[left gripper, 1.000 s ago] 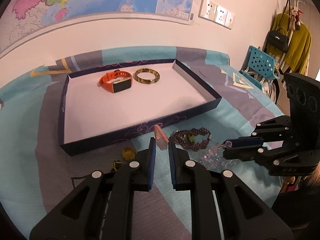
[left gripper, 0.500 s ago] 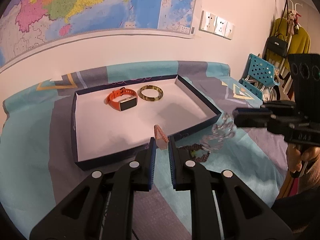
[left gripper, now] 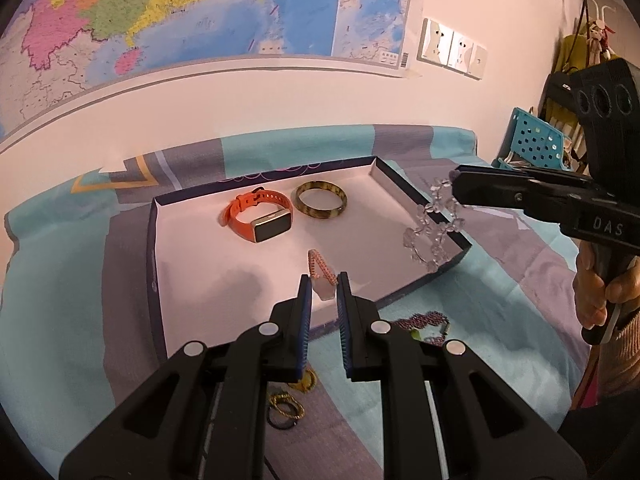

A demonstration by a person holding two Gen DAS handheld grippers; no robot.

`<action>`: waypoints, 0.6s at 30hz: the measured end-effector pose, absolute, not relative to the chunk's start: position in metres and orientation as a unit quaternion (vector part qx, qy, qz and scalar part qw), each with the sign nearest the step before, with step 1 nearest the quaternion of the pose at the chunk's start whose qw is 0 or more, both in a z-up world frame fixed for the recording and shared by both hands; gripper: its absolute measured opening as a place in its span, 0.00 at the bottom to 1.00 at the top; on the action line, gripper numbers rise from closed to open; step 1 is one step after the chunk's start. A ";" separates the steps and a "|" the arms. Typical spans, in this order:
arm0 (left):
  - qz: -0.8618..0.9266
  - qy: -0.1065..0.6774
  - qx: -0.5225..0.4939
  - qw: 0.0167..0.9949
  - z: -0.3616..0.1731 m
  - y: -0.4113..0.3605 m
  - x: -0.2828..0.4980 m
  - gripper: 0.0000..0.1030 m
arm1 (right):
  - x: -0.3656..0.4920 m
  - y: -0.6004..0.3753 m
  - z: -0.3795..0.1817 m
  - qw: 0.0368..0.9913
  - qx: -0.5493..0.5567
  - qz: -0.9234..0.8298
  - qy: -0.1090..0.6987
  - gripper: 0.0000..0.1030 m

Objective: Organize jewelry
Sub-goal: 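Carry the pink charm in the left gripper and crystal bracelet in the right gripper into the box, then open the right gripper to drop the crystal bracelet while the left gripper releases the pink charm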

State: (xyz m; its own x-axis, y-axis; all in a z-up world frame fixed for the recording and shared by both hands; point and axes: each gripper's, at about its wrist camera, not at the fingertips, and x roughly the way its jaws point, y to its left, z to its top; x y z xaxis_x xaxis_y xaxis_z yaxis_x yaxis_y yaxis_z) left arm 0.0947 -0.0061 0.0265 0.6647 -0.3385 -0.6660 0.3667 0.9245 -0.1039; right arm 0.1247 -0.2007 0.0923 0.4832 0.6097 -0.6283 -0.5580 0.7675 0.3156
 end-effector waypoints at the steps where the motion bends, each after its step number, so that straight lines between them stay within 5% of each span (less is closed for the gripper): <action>1: -0.193 0.362 0.020 0.912 0.026 -0.006 0.098 0.13 | 0.128 -0.201 0.092 0.860 0.035 0.338 0.380 0.07; 18: -0.181 0.405 0.007 0.896 0.001 -0.003 0.150 0.13 | 0.180 -0.189 0.064 0.854 0.037 0.316 0.412 0.07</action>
State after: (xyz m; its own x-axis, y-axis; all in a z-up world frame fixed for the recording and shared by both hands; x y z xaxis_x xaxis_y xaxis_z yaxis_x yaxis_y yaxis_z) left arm 0.1499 -0.0029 0.0008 0.6059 -0.3194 -0.7286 0.3307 0.9341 -0.1345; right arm 0.1799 -0.1885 0.0636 0.4606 0.5702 -0.6802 -0.5096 0.7974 0.3233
